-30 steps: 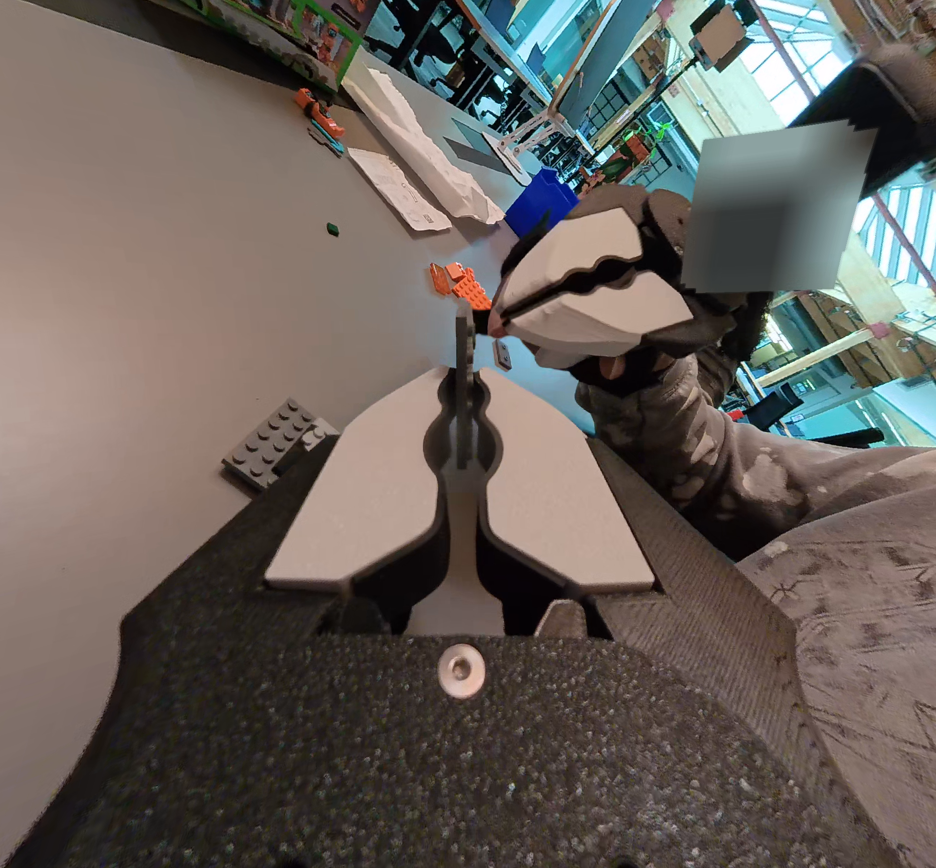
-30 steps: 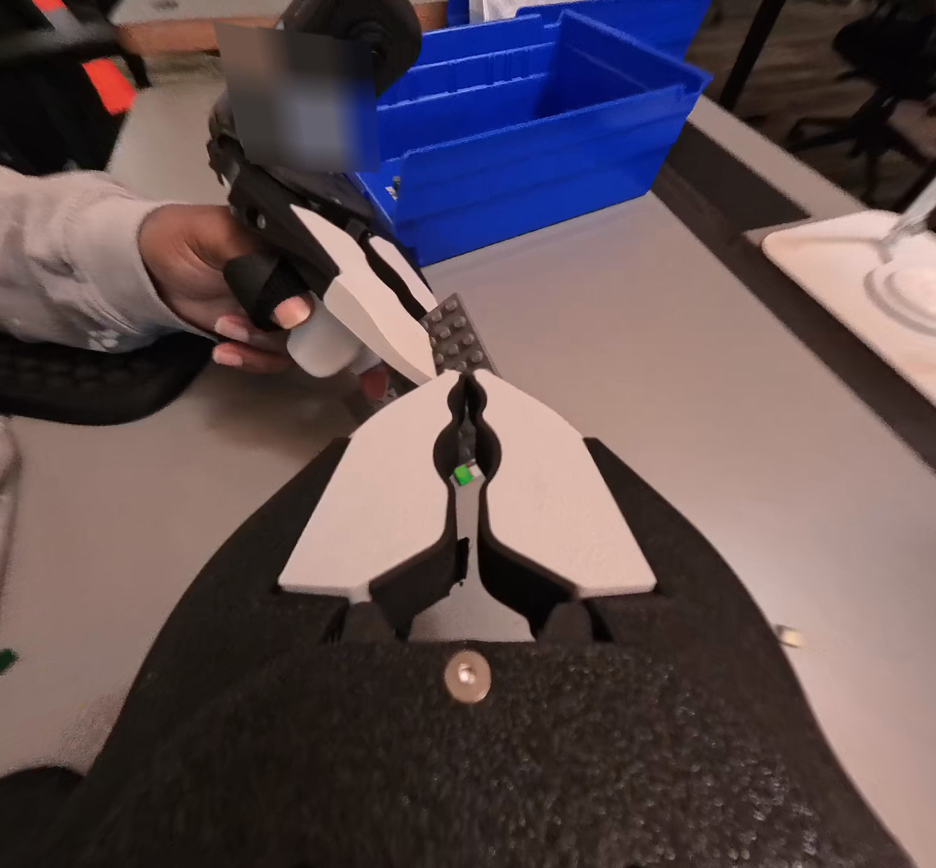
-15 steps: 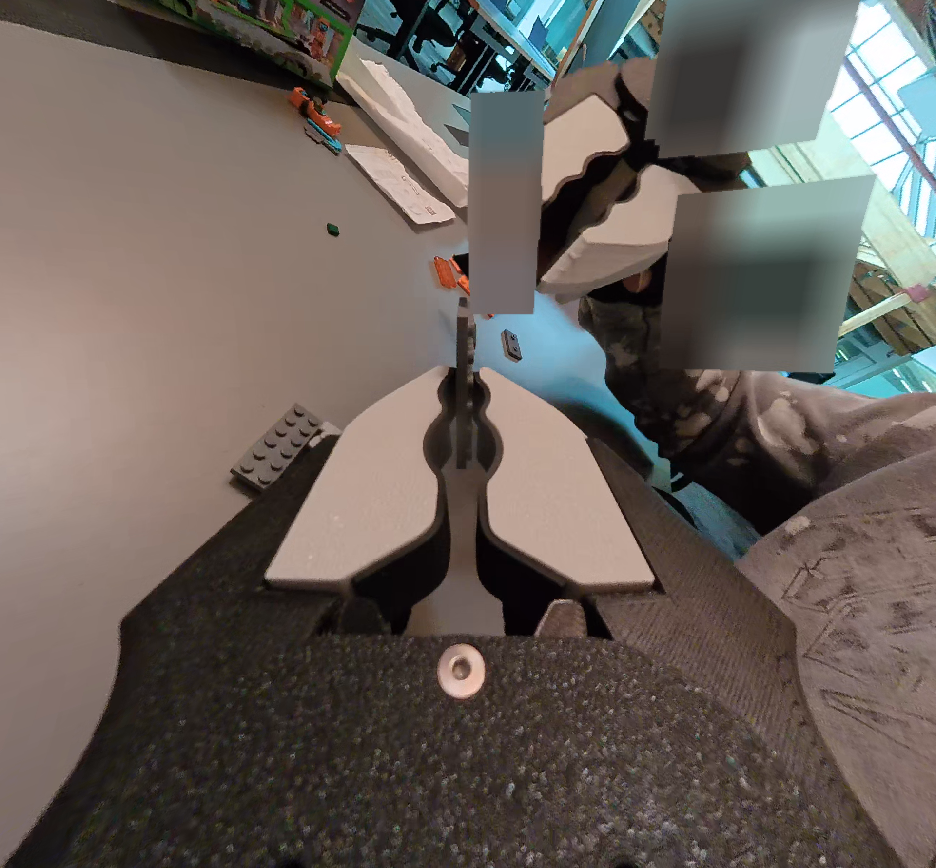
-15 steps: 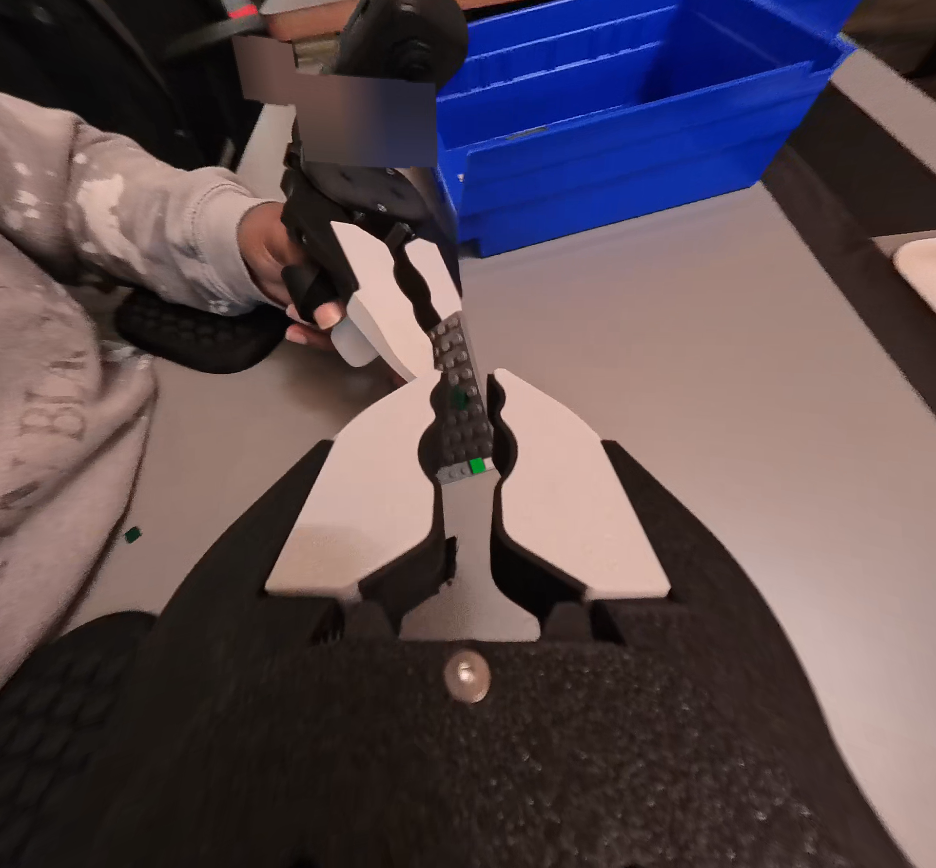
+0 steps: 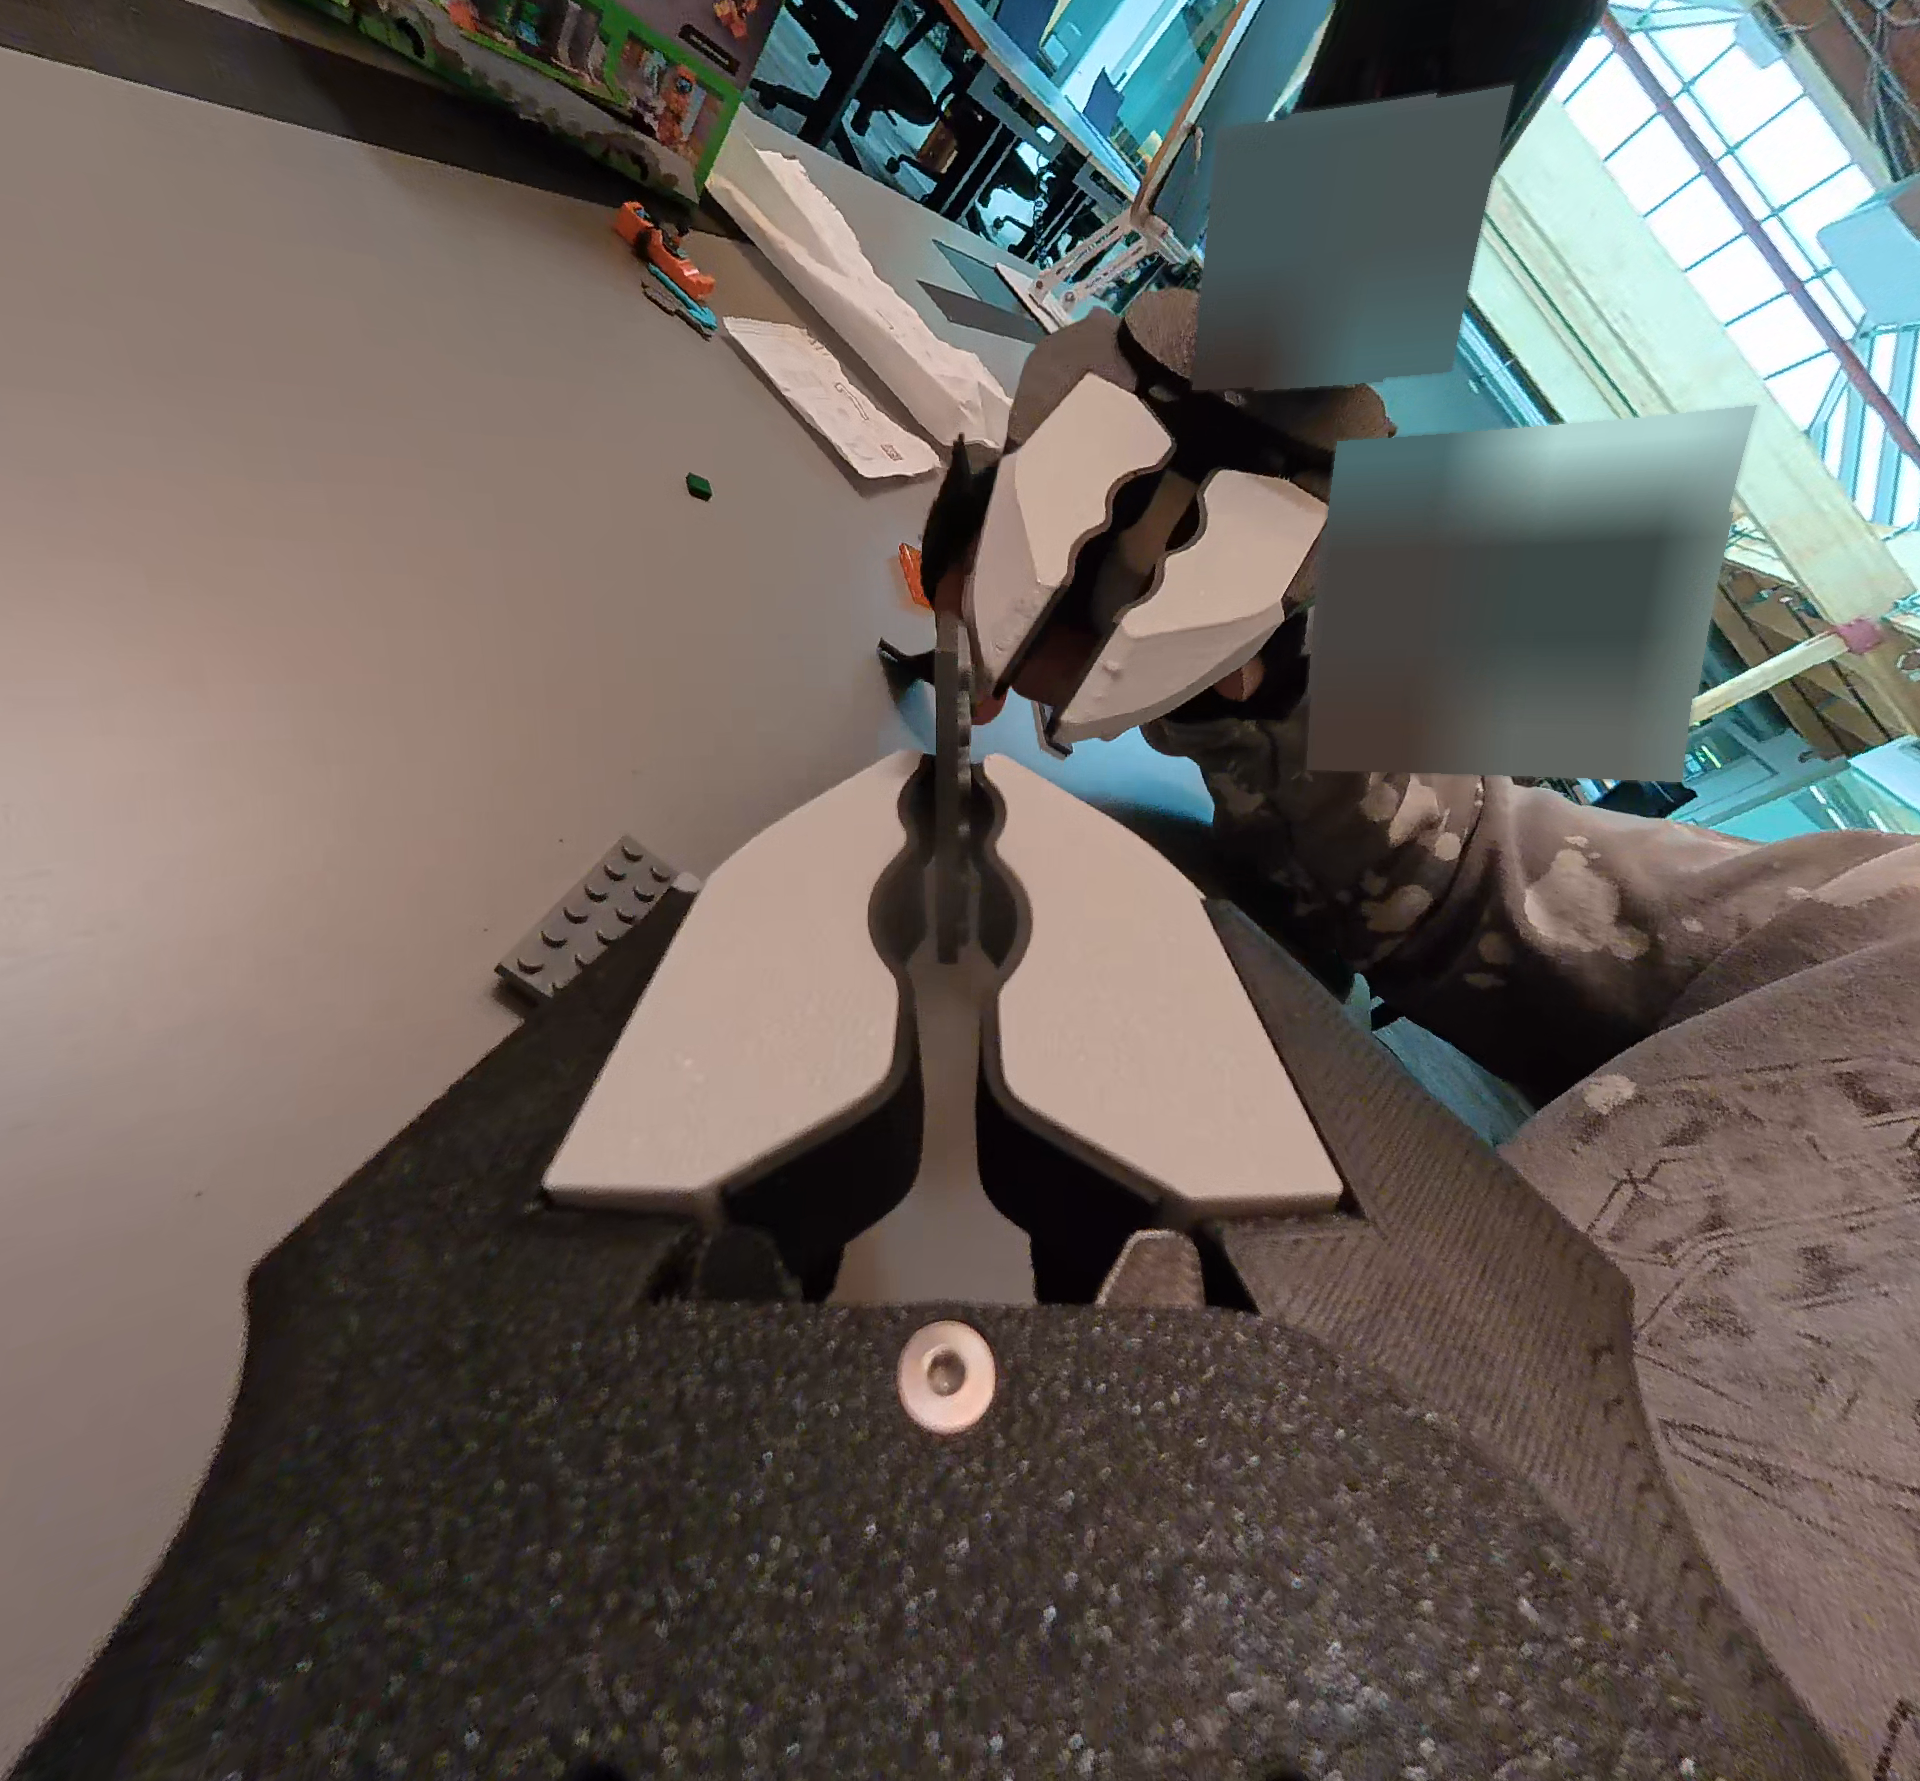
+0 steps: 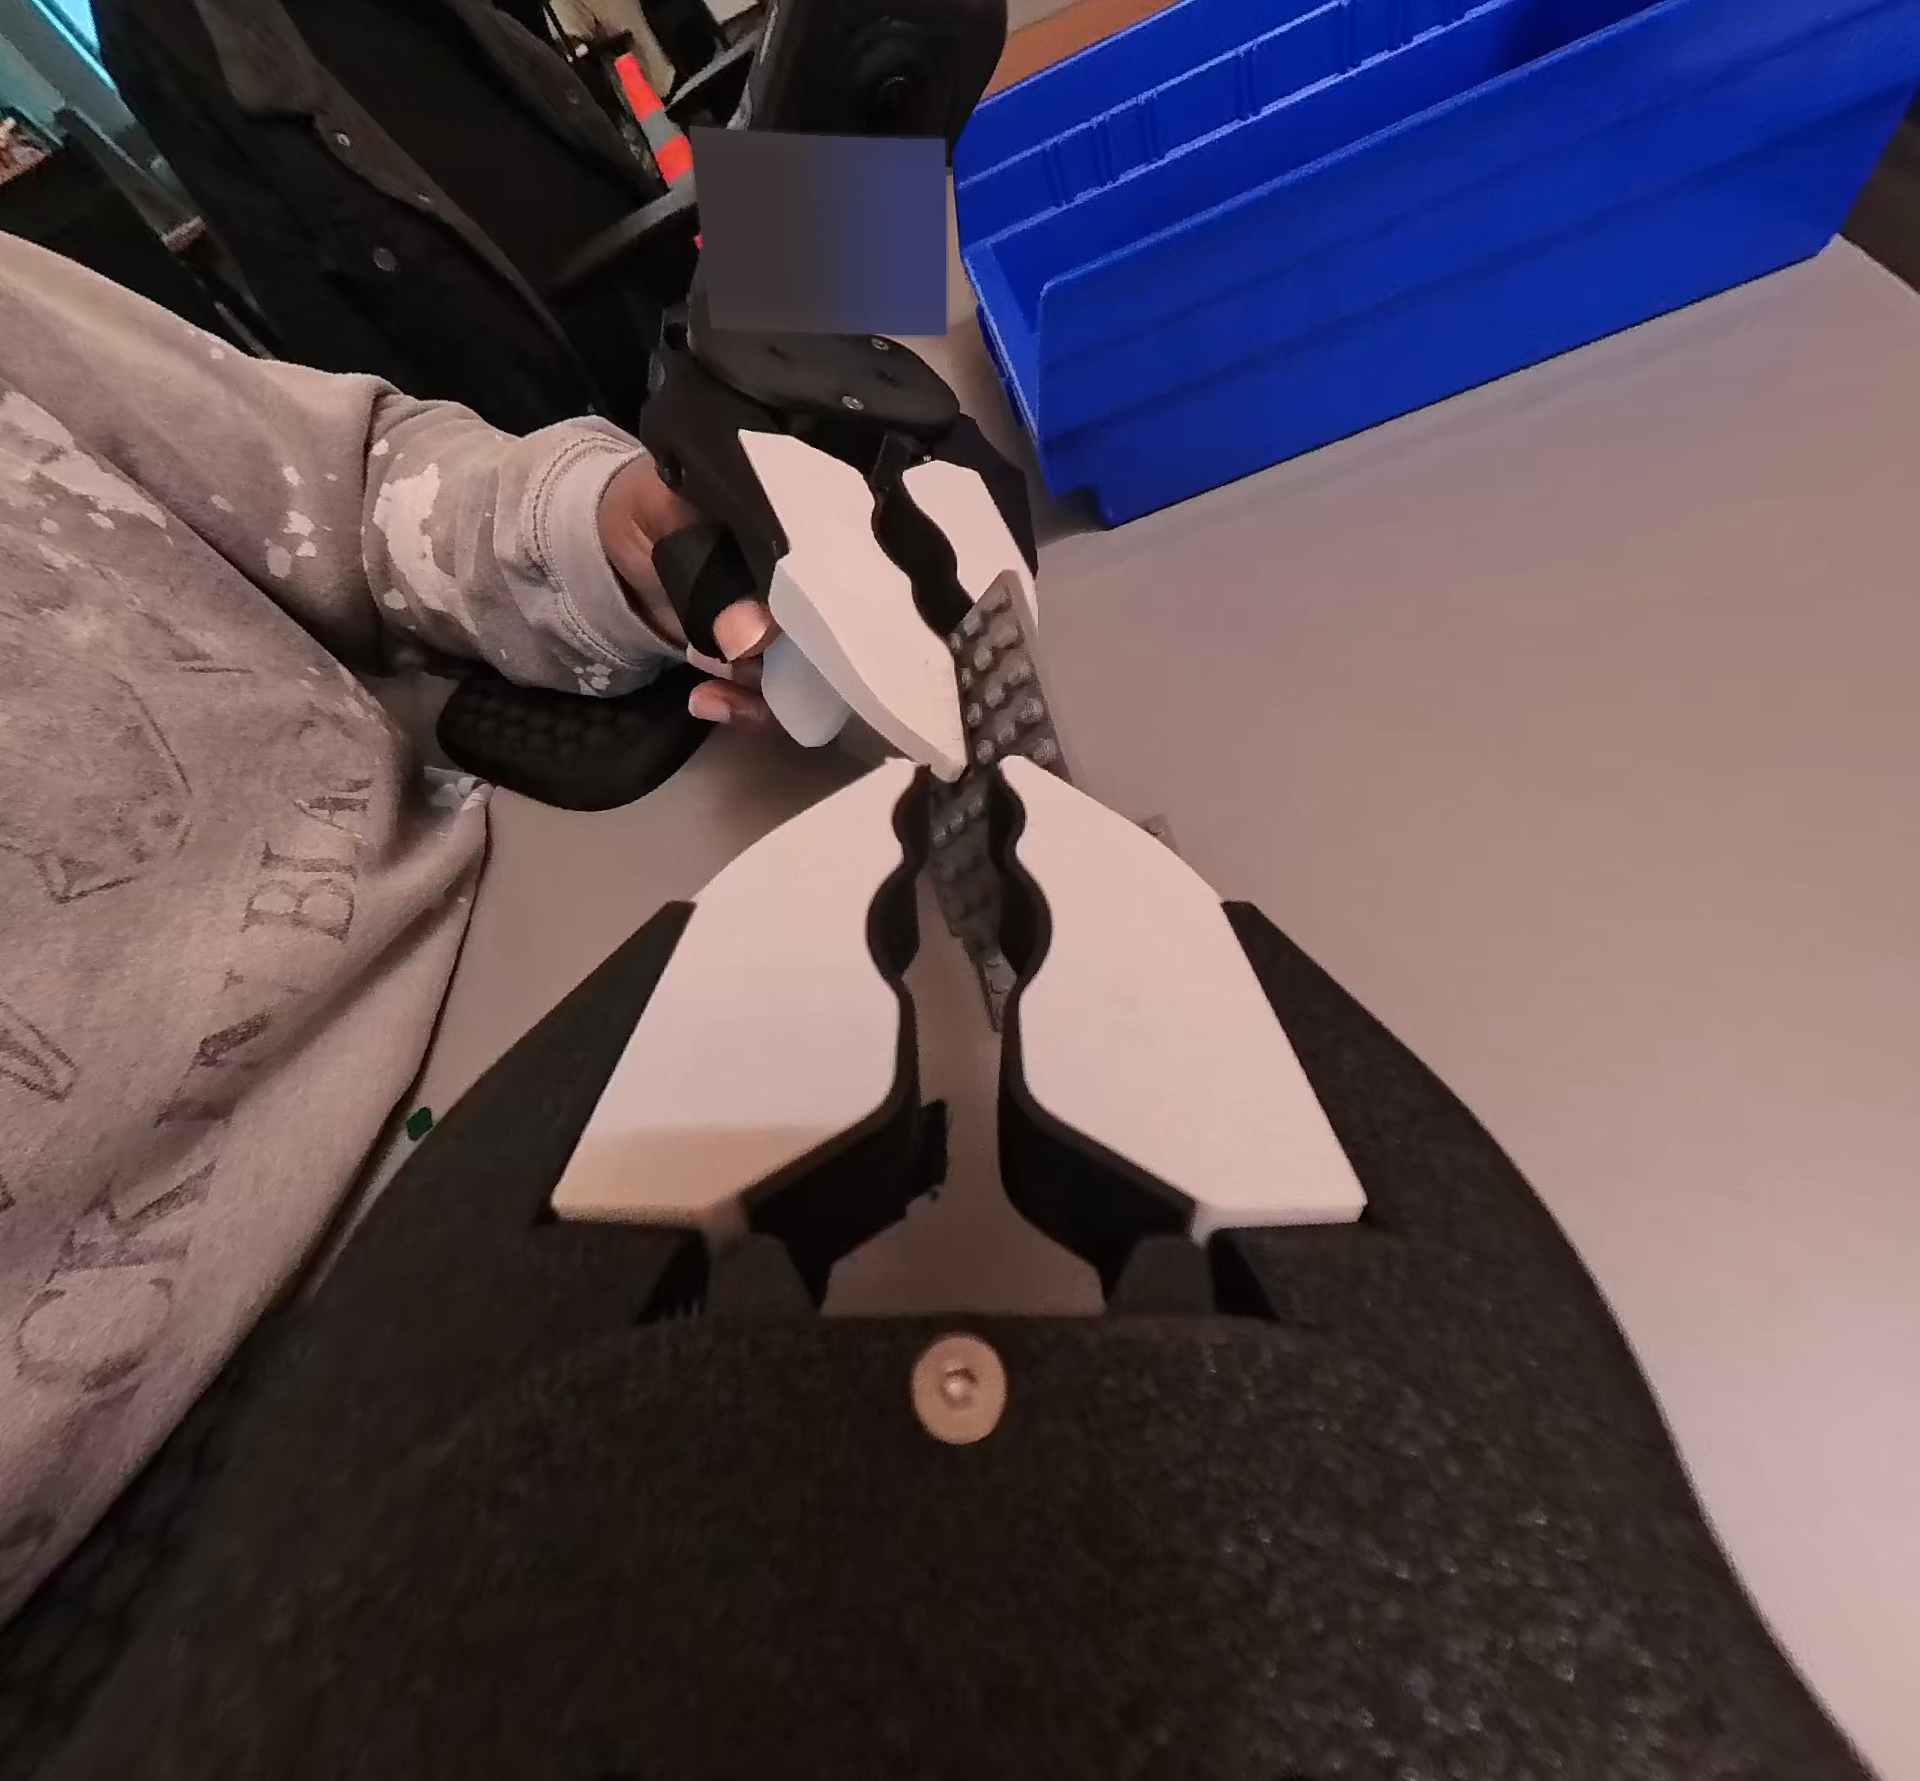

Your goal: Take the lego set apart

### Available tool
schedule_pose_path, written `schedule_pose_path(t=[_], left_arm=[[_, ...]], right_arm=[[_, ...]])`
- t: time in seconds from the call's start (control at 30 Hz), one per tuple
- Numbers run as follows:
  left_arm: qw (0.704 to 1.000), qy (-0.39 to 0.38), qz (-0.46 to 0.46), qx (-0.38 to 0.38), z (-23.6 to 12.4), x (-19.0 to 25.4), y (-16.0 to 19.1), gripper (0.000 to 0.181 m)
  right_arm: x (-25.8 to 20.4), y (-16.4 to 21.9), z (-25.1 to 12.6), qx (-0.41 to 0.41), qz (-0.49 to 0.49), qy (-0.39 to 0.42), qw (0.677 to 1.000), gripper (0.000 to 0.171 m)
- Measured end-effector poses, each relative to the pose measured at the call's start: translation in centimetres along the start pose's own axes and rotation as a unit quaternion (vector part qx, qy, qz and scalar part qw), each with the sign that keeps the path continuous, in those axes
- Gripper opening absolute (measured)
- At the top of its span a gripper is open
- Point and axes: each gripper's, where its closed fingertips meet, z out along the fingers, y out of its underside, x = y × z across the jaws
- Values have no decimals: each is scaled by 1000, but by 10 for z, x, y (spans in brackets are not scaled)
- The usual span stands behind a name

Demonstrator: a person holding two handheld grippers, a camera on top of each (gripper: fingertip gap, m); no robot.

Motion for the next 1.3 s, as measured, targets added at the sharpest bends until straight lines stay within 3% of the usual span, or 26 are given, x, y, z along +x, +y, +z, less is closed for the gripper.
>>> schedule_pose_path(t=[0.17, 0.33, 0.5, 0.6, 0.7, 1.13, 1.3], left_arm=[[1000, -2, -6, 1, 0, -1, 0, 5], [1000, -1, -19, 4, 0, -2, 0, 5], [1000, -6, -14, 3, -1, -3, 0, 5], [1000, -2, -16, 2, -1, -2, 0, 5], [1000, 2, -14, -3, 1, 1, 2, 5], [1000, -4, 6, -3, 1, 7, 2, 5], [1000, -10, 3, 5, 0, 4, 0, 5]], right_arm=[[-5, 1, 2, 10, -15, 14, 1000, 5], [-4, -3, 1, 3, -123, 116, 986, 0], [-4, -8, -12, -34, -281, 251, 926, 0], [-3, -1, -17, -75, -339, 288, 892, 4], [0, 7, -13, -105, -350, 282, 887, 16], [8, 0, -5, -84, -292, 252, 919, 9], [9, -1, -2, -83, -330, 304, 890, 6]])
